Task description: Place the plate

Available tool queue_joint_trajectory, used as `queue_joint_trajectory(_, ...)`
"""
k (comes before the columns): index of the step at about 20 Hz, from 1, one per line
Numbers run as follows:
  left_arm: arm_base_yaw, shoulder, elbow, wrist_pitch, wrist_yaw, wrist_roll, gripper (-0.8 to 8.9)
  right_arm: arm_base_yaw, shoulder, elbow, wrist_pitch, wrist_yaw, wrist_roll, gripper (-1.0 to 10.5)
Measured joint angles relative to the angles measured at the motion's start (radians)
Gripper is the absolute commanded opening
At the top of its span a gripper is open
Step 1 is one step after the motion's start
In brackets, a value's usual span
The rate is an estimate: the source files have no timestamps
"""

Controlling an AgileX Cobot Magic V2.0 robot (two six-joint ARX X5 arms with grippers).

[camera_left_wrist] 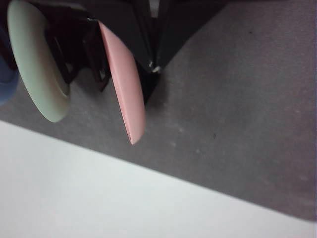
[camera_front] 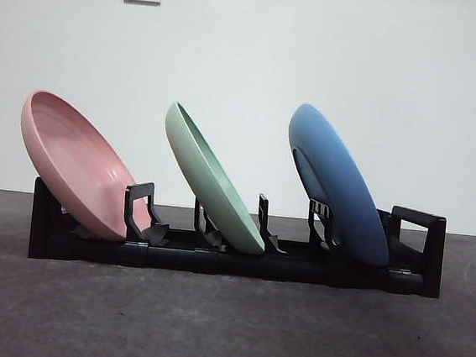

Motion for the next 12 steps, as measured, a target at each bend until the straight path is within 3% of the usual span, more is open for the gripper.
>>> queue_joint_trajectory(7, 0.000, 0.183, 0.182, -0.130, 0.136, 0.143, 0.10, 0.000, 0.228, 0.177, -0.230, -0.192, -0.102, 0.1)
queue_joint_trajectory(12, -0.002, 0.319, 0.285, -0.280, 0.160, 0.286, 0.10, 0.027, 0.374, 0.286, -0.355, -0.215, -0.190, 0.1)
